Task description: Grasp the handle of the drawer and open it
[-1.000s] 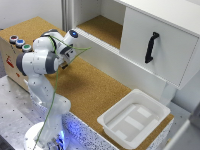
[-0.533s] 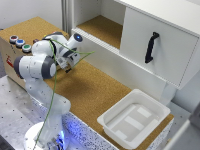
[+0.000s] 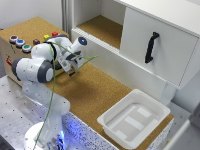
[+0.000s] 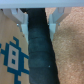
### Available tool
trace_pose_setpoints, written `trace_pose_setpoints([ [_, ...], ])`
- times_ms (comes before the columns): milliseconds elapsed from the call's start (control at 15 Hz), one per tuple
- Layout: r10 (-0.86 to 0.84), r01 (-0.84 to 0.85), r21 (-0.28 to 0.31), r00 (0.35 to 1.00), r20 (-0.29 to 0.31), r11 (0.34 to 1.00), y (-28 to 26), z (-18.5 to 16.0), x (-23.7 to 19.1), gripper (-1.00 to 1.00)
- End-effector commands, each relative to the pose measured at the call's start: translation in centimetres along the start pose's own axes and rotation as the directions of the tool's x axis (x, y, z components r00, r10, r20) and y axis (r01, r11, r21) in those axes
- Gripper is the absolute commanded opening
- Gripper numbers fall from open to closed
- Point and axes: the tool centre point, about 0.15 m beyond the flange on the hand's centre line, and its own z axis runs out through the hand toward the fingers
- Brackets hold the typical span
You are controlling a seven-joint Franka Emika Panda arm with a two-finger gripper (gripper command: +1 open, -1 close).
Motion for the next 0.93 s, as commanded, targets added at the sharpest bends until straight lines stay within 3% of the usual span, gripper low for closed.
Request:
trace_pose_setpoints([
  [0,0.075,-0.074,0.019,0.995,-0.059,0.997,6.2,-1.8,0.3,-1.00],
  [267,0.117,-0.118,-0.009,0.990,-0.078,0.993,7.8,-3.7,0.6,-1.00],
  [333,0.068,-0.073,-0.058,0.993,-0.092,0.996,6.7,-4.9,0.7,1.00],
  [400,0.010,-0.024,-0.154,0.996,-0.093,0.988,5.2,-5.9,0.8,1.00],
  [467,-0.037,0.022,-0.193,0.996,-0.076,0.981,3.9,-6.7,0.7,1.00],
  [600,-0.144,0.128,-0.330,0.989,-0.025,0.935,1.2,-7.7,0.3,1.00],
  [733,-0.182,0.163,-0.419,0.983,-0.004,0.893,-0.1,-8.2,0.0,1.00],
  [867,-0.197,0.169,-0.429,0.980,-0.023,0.887,-0.9,-9.1,-0.2,1.00],
])
